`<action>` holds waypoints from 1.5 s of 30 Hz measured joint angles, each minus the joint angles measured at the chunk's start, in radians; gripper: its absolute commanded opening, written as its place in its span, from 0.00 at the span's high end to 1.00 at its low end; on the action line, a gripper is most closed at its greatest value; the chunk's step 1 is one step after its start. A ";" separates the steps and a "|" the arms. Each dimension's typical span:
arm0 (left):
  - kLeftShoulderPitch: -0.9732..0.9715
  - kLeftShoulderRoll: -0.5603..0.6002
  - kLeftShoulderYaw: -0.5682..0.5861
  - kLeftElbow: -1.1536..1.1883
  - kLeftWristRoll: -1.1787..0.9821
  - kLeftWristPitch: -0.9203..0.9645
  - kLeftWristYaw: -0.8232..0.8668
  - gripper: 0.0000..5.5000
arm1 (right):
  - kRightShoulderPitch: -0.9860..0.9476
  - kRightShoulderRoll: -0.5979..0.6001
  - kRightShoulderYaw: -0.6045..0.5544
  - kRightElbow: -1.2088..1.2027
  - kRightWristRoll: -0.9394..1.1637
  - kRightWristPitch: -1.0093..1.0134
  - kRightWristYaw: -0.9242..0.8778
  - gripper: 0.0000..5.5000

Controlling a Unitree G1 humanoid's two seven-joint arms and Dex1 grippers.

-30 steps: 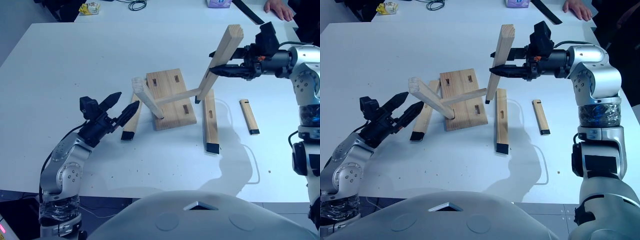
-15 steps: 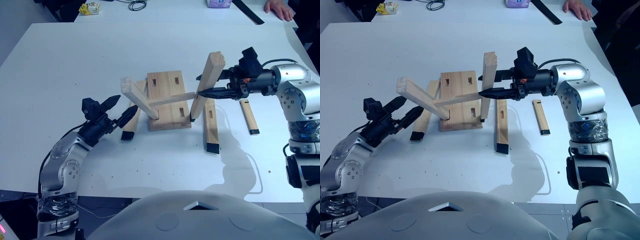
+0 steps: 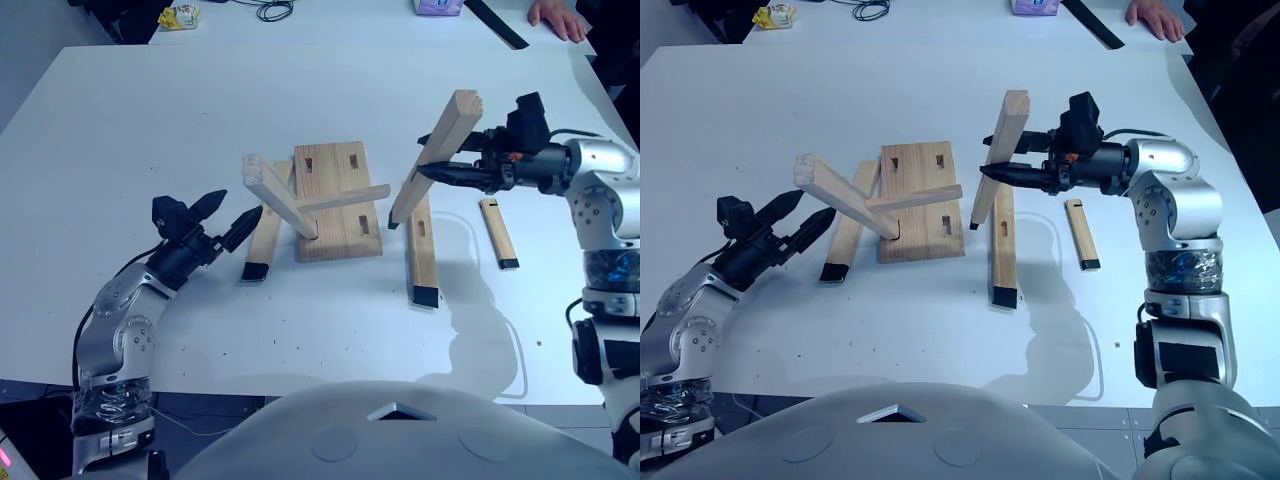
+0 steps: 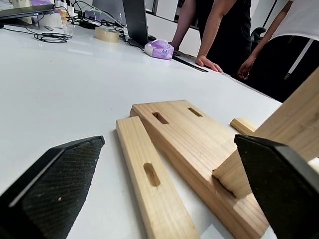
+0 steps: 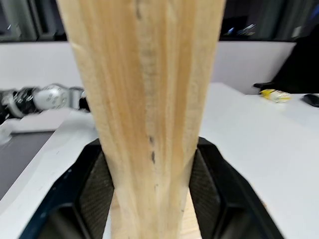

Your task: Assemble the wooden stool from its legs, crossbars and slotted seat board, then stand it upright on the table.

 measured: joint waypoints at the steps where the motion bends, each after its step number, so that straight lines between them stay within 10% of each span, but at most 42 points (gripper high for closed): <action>1: -0.007 0.000 0.000 0.000 0.000 0.000 0.000 0.12 | 0.009 0.006 -0.004 -0.008 0.006 -0.005 -0.005 0.63; 45: -0.088 0.058 0.038 0.071 -0.007 0.050 -0.047 0.12 | 0.356 0.054 0.043 -0.297 0.047 -0.080 -0.137 0.63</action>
